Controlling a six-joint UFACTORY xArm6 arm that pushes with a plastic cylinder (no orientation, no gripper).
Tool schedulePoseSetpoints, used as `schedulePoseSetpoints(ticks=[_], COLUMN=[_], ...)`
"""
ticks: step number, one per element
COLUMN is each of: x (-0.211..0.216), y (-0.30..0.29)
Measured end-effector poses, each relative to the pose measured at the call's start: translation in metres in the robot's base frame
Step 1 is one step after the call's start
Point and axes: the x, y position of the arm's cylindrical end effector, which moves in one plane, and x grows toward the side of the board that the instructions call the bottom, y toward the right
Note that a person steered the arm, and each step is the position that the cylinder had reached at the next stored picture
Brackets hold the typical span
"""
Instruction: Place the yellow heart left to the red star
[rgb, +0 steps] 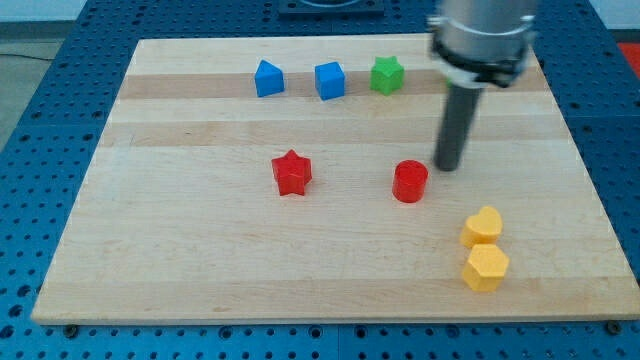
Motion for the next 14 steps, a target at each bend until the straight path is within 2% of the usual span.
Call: schedulePoseSetpoints(ticks=[1, 2, 3, 4, 5, 6, 7, 8, 9, 10, 11, 12, 14], x=[0.034, 0.064, 0.115, 0.093, 0.062, 0.079, 0.091, 0.115, 0.101, 0.122, 0.111, 0.082, 0.079], y=[0.073, 0.104, 0.06, -0.014, -0.032, -0.06, -0.035, -0.107, -0.139, -0.093, -0.049, -0.044, -0.174])
